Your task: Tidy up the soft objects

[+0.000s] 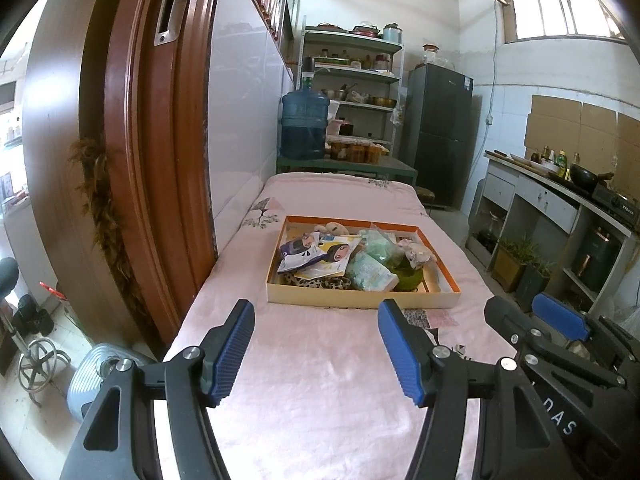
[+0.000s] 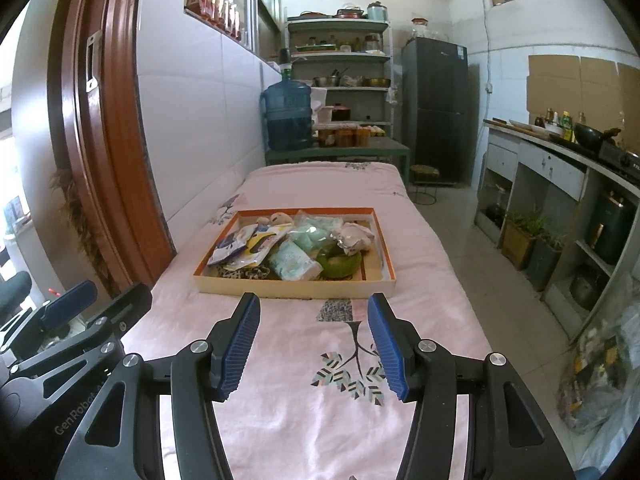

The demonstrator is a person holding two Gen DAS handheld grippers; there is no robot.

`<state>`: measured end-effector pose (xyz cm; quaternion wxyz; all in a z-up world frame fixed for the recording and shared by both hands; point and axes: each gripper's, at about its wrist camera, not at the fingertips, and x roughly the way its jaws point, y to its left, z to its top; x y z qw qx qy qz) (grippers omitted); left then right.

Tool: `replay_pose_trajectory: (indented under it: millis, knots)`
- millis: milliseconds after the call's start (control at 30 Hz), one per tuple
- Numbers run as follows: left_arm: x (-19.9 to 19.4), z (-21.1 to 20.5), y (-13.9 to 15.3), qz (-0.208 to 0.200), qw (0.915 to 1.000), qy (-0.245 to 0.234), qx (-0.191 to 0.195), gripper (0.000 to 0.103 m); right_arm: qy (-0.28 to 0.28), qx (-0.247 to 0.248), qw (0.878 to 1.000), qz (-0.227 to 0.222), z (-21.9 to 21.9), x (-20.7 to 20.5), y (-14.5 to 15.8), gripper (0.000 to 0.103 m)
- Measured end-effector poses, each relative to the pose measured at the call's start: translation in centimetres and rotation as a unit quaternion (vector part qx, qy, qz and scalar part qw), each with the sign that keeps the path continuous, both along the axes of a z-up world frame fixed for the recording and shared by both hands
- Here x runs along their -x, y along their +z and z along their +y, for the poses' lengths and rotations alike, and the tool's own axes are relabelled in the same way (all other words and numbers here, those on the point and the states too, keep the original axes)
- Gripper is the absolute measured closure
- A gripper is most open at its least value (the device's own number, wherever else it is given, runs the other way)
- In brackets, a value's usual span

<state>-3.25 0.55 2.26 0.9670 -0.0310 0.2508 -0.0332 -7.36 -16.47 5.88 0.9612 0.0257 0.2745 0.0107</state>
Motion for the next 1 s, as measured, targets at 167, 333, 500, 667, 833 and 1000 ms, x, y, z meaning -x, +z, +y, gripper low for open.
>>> replay_pose_trajectory:
  millis: [167, 333, 500, 667, 833, 1000]
  knots:
    - [0.01, 0.02, 0.03, 0.001, 1.0, 0.0, 0.0, 0.039, 0.001, -0.001, 1.0, 0.002, 0.17, -0.01, -0.17, 0.045]
    - [-0.02, 0.11, -0.09, 0.001, 1.0, 0.0, 0.0, 0.039, 0.001, -0.002, 1.0, 0.002, 0.2, -0.02, -0.17, 0.045]
    - [-0.04, 0.1, -0.06, 0.001, 1.0, 0.0, 0.0, 0.039, 0.001, -0.003, 1.0, 0.002, 0.24, -0.02, -0.18, 0.045]
    - [0.01, 0.11, -0.04, 0.001, 1.0, 0.0, 0.0, 0.039, 0.002, -0.003, 1.0, 0.002, 0.27, 0.01, -0.24, 0.045]
    - [-0.07, 0.09, 0.02, 0.002, 1.0, 0.0, 0.0, 0.039, 0.002, -0.003, 1.0, 0.003, 0.21, -0.01, -0.25, 0.045]
    - [0.08, 0.16, -0.15, 0.003, 1.0, 0.0, 0.0, 0.039, 0.002, -0.003, 1.0, 0.003, 0.26, -0.01, -0.24, 0.045]
